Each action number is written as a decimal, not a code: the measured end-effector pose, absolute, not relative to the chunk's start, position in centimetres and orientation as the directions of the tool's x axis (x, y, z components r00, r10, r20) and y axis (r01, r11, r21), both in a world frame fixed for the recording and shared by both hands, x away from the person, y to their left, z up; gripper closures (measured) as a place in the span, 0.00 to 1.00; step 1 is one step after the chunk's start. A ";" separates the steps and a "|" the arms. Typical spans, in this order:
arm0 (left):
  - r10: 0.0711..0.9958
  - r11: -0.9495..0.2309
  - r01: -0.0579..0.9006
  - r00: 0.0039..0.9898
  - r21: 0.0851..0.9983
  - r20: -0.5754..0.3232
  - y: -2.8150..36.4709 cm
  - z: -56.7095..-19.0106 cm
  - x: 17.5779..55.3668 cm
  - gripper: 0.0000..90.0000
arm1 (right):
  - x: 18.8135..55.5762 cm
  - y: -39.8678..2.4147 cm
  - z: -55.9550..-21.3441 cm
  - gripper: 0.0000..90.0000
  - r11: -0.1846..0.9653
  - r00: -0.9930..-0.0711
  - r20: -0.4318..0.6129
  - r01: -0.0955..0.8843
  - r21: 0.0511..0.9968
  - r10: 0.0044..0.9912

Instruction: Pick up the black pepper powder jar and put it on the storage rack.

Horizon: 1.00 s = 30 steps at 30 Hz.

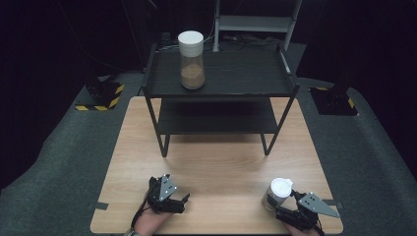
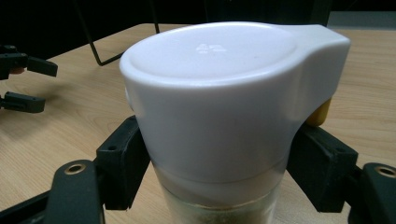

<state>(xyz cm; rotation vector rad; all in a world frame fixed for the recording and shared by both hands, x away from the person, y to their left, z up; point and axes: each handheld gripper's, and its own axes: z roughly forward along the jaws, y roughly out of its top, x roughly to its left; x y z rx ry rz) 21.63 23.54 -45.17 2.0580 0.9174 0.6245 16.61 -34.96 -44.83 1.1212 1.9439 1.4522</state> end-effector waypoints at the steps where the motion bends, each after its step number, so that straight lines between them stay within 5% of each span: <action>1: 0.777 -0.433 0.393 0.618 0.811 0.116 23.5 -45.2 21.6 0.01 | 16.6 -34.9 -44.8 0.30 0.112 -0.560 0.099 0.330 0.937 0.822; 30: 0.770 -0.426 0.379 0.629 0.821 0.109 23.9 -45.3 21.5 0.01 | 16.0 -33.7 -43.7 0.32 0.074 -0.576 0.060 0.206 0.976 0.815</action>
